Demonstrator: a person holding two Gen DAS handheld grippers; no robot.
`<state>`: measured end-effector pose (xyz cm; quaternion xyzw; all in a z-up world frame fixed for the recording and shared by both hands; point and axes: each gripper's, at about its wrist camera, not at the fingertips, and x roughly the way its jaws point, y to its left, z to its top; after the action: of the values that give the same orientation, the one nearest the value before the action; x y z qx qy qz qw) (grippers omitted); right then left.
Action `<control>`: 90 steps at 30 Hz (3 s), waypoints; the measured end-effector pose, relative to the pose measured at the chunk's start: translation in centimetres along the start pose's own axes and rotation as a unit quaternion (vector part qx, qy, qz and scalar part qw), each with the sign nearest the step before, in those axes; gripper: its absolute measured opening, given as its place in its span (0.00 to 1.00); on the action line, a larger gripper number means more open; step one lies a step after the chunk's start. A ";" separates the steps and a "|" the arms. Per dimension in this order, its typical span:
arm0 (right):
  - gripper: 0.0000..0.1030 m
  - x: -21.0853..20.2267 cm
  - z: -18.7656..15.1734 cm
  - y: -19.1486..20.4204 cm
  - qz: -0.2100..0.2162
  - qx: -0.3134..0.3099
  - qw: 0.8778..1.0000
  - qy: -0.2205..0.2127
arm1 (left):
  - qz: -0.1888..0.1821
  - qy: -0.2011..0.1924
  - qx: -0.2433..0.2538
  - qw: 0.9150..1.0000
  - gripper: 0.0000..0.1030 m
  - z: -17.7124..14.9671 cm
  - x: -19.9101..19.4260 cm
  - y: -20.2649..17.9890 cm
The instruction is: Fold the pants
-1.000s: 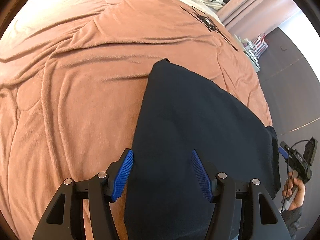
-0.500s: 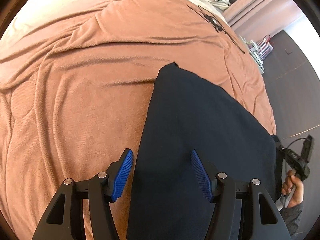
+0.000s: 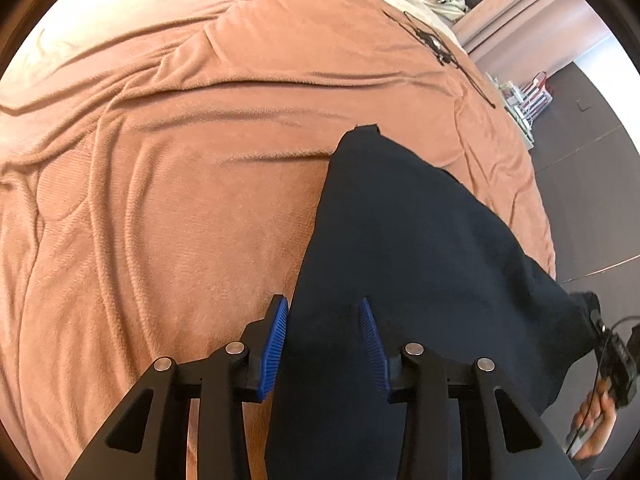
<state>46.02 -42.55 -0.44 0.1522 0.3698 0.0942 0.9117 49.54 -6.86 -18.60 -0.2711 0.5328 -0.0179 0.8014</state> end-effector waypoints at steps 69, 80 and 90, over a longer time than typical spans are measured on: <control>0.05 -4.2 -3.6 9.0 -0.149 -0.232 0.961 0.013 | -0.017 -0.002 -0.015 1.000 0.39 -1.1 -1.0 1.6; 0.05 1.6 1.6 6.3 -0.175 -0.178 0.967 0.045 | -0.014 -0.003 -0.018 1.000 0.39 -0.9 -1.0 1.8; 0.55 0.7 2.9 6.4 -0.187 -0.136 0.973 0.017 | -0.014 -0.001 -0.021 1.000 0.39 -0.9 -1.1 2.3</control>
<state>48.21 -37.00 3.31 -0.0467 0.3908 -0.0256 0.9190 47.68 -4.91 -18.95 -0.2958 0.5284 -0.0179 0.7956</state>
